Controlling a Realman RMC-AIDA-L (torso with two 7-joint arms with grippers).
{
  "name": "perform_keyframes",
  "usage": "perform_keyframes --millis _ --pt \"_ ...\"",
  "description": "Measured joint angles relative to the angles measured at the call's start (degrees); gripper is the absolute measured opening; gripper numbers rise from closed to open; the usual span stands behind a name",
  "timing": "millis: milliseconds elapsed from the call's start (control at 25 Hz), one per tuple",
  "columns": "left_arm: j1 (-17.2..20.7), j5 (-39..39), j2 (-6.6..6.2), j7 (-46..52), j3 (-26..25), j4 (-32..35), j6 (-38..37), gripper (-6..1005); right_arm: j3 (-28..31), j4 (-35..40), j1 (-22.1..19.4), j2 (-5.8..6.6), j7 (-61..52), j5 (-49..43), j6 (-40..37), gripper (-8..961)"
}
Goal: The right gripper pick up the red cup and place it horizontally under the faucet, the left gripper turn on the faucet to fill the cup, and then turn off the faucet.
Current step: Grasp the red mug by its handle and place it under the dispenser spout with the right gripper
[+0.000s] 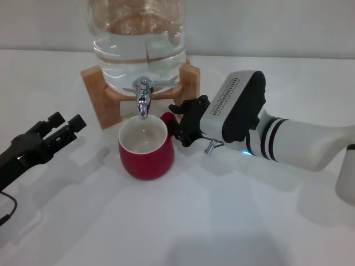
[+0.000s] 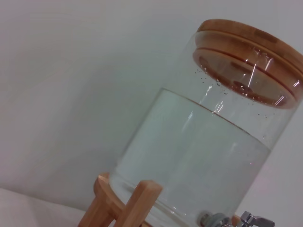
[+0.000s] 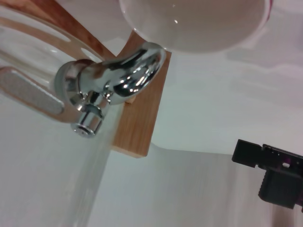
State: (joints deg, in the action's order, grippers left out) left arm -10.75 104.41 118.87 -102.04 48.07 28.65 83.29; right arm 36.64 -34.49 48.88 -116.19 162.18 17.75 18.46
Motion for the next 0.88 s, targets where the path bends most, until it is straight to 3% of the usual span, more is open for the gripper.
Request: perform_keyframes --millis 880 --pt "-0.4 0.0 0.02 0.0 0.0 0.0 0.1 891 -1.9 1.4 0.1 0.0 -0.4 -0.6 0.3 275"
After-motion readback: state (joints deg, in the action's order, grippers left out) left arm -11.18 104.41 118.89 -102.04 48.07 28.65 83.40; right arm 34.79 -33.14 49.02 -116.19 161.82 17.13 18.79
